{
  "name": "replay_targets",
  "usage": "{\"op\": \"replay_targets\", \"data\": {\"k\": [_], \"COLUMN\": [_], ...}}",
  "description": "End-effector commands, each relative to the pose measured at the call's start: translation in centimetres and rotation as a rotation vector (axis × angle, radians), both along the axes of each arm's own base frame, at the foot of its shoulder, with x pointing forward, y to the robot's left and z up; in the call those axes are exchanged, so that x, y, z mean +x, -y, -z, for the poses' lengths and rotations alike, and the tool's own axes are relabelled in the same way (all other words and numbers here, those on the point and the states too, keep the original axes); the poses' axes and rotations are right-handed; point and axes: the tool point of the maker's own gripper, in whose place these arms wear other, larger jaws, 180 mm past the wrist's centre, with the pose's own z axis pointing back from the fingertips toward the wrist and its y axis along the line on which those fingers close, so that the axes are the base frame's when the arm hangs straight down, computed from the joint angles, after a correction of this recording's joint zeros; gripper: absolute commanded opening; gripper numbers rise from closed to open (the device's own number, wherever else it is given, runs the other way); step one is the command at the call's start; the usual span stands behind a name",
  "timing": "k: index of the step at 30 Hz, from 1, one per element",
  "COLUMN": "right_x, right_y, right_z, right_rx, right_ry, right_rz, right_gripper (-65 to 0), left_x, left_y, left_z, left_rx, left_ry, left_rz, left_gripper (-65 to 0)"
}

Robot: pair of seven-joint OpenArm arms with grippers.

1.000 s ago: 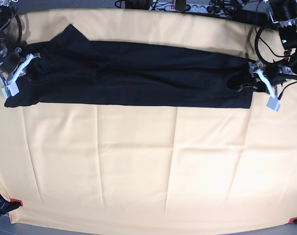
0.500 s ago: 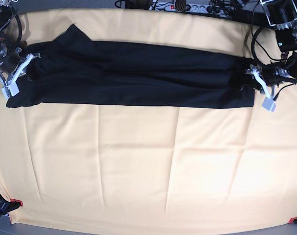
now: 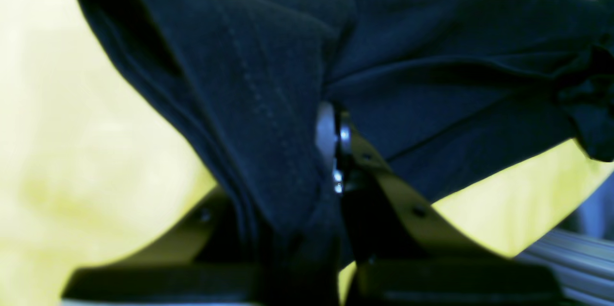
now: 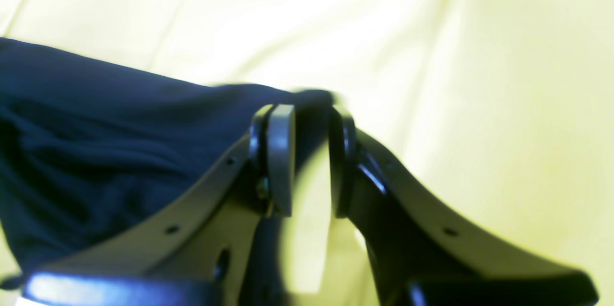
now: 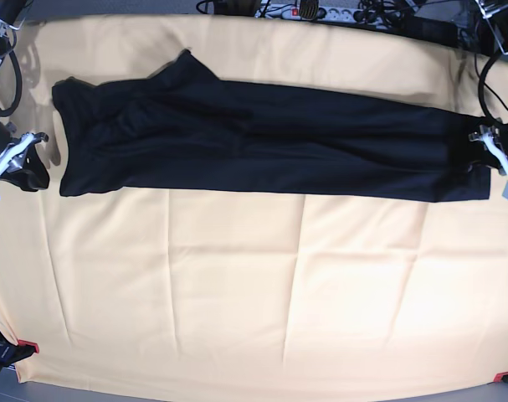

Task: Fold the T-shirt properly
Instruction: 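Grasp the strip end with the left gripper and fold it toward the middle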

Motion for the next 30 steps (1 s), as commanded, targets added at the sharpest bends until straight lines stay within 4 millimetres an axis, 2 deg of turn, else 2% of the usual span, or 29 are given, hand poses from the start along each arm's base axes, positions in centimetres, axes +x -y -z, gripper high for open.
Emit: {"op": "replay_targets", "data": {"k": [1,4,7,9,12,19,27,30], "right_x": [0.5,0.1,-0.2,-0.5,-1.0,-1.1,-1.3,-1.4], "right_y": [1.1,3.1,4.1,4.1,4.0,3.8,2.7,2.4], "right_z": [-2.1,-3.2,-3.7,-3.4,-2.7,-2.6,-1.3,-1.0], "right_rx": [-0.021,-0.033,-0.038,-0.038,-0.033,-0.026,0.027,0.041], "right_ry": [0.065,0.092,0.104,0.093,0.072,0.072,0.066,0.066], "right_rz": [0.014,0.077,0.110,0.109,0.108,0.110,0.124,0.127], "right_gripper": [-49.3,-49.3,-49.3,-49.3,-49.3,-49.3,-49.3,-49.3], "left_x": [1.0,1.4,1.4,1.0,1.3,1.4,1.2,0.9], "left_y": [-1.2,-2.6,-2.1,-0.5,1.9,5.6,12.2,14.8], "left_z": [-2.2,-3.6,-4.1,-4.4,-6.1,-5.5,-6.6,-6.3], "left_rx": [0.046,0.093,0.034,-0.043,-0.182,-0.272,-0.357,-0.397], "left_ry": [0.063,0.092,0.081,0.078,0.170,0.214,0.320,0.325], "left_rz": [0.008,0.003,-0.013,0.036,0.092,0.117,0.212,0.260], "left_gripper": [-65.0,-65.0,-65.0,-65.0,-65.0,-65.0,-65.0,-65.0]}}
